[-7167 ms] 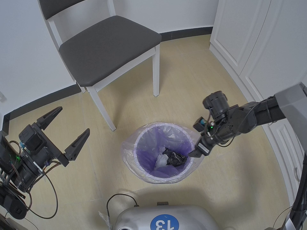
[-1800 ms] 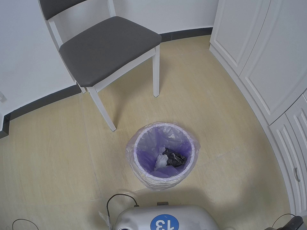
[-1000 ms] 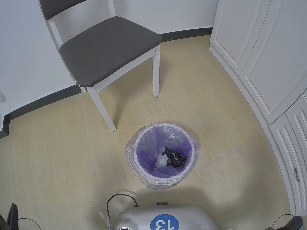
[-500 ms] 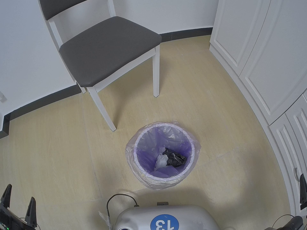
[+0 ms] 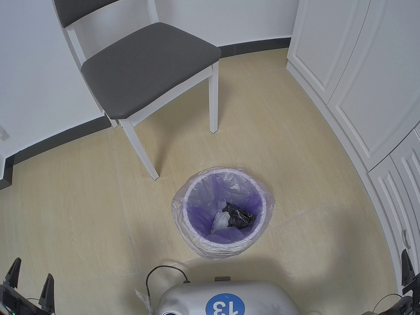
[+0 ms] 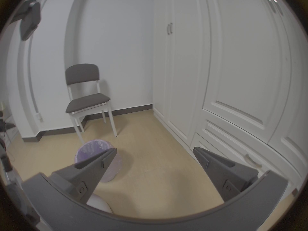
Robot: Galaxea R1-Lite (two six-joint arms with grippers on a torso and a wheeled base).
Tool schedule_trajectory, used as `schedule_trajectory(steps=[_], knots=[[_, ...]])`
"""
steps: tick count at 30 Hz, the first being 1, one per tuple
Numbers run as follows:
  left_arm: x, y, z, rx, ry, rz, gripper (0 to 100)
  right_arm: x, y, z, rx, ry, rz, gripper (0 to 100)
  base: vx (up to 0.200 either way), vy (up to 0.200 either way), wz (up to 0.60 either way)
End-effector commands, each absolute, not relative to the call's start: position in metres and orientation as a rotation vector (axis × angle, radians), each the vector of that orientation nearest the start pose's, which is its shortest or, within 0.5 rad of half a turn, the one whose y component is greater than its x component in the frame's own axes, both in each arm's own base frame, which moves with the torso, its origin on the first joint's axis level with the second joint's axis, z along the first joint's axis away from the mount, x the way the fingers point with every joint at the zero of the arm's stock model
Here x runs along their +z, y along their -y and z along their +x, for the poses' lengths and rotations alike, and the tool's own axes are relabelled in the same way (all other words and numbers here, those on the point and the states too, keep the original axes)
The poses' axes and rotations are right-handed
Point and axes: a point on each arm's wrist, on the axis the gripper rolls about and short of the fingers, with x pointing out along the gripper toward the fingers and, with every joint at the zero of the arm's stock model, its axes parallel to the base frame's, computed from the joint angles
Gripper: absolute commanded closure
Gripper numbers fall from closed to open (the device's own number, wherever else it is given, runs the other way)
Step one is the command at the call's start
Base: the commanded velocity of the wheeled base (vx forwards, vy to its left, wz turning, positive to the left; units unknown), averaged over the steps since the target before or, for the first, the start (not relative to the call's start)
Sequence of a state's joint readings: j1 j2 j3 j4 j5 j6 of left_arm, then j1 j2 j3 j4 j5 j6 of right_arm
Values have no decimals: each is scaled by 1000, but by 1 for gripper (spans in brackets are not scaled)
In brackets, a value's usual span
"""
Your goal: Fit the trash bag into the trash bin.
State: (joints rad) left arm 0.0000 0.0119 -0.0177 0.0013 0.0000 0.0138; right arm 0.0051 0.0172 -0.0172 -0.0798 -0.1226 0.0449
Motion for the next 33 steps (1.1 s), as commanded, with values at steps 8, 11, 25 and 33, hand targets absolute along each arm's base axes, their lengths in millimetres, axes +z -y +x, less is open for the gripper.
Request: schedule_trajectory(steps=[8,11,25,33], knots=[[76,0,-23,5,-2,6,0,83,-1,-23,42,75,95,0,0,0,0],[76,0,-23,3,-2,3,0,83,-2,-23,80,70,43,0,0,0,0],[76,0,-23,-2,-2,8,0,82,-2,-23,108,81,-235,0,0,0,0],[76,0,-23,-2,-2,8,0,79,0,-23,-1,34,-66,0,0,0,0]])
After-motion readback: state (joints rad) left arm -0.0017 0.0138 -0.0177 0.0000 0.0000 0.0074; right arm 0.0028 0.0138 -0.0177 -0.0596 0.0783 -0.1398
